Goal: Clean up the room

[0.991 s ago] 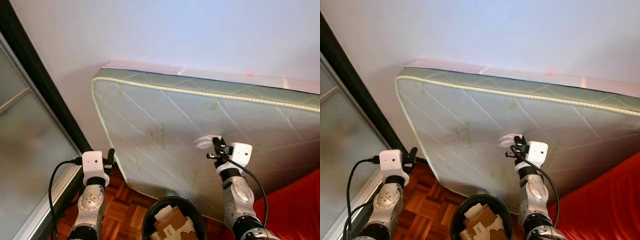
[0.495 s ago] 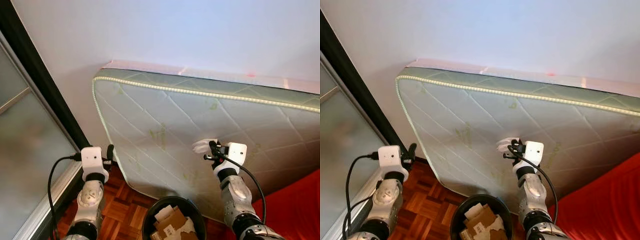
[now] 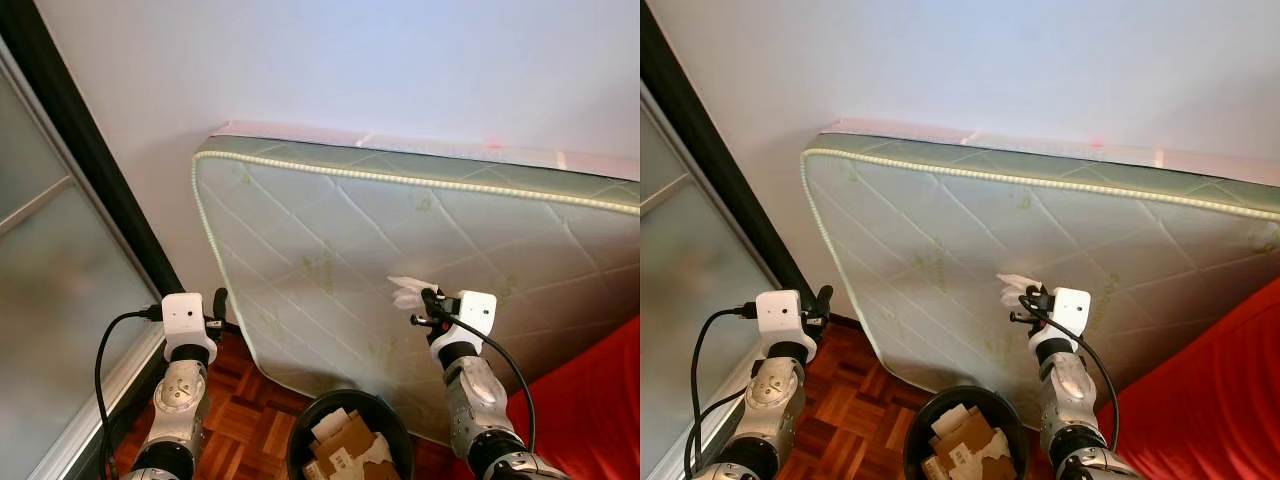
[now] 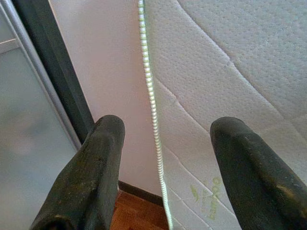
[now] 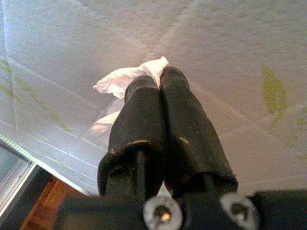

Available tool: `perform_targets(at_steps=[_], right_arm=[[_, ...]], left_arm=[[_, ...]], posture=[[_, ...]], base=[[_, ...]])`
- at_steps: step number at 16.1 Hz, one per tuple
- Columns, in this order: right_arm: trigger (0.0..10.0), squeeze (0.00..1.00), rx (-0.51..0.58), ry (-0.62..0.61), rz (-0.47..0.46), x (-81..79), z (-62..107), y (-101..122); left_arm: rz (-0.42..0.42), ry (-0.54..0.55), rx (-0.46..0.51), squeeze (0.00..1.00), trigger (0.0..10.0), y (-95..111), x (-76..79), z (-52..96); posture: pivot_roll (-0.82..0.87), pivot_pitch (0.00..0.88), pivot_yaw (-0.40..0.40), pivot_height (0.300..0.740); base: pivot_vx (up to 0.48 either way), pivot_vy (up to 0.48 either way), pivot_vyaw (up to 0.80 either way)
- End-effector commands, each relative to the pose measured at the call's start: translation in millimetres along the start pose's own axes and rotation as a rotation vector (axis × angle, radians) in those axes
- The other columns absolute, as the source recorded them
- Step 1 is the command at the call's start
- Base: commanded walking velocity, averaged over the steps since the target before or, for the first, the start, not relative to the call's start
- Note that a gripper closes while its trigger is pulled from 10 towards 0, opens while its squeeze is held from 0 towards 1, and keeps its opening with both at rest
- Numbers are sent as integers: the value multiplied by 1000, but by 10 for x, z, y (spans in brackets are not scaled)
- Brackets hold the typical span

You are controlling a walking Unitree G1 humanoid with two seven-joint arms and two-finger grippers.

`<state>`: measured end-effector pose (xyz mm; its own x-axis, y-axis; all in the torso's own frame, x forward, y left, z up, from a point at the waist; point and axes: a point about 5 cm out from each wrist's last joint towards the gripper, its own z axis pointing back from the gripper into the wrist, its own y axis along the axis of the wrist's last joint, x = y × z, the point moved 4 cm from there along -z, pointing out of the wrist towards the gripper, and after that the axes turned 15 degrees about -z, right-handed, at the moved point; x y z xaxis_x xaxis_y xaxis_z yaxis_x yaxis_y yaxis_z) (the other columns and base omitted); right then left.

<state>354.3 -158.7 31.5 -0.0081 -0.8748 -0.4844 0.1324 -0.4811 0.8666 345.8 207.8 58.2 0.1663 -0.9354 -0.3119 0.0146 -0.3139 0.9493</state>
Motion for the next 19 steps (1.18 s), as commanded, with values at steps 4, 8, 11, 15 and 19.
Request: perform_targets(at_steps=[4,8,11,15,19], right_arm=[[10000,0,-36,-12,0,-3,-5,-58],[10000,0,-20,-11,4,-12,-3,-43],[10000,0,-20,-8,8,-27,-7,-45],[10000,0,-49,-24,14,-22,-20,-73],[10000,0,-1,-7,10,-54,-23,-10]], left_arm=[[3,-3,-33,0,10000,-63,-12,9],[-1,-16,-36,0,10000,-85,20,41],[-3,-23,-39,0,10000,-95,28,49],[-1,-22,-36,0,10000,-77,27,30],[-3,-15,-37,0,10000,-75,6,24]], posture=[[-70,3,76,670],[-74,0,79,670],[-73,0,81,670],[-70,0,80,653],[-64,11,79,643]], base=[[0,0,0],[0,0,0],[0,0,0],[0,0,0],[0,0,0]])
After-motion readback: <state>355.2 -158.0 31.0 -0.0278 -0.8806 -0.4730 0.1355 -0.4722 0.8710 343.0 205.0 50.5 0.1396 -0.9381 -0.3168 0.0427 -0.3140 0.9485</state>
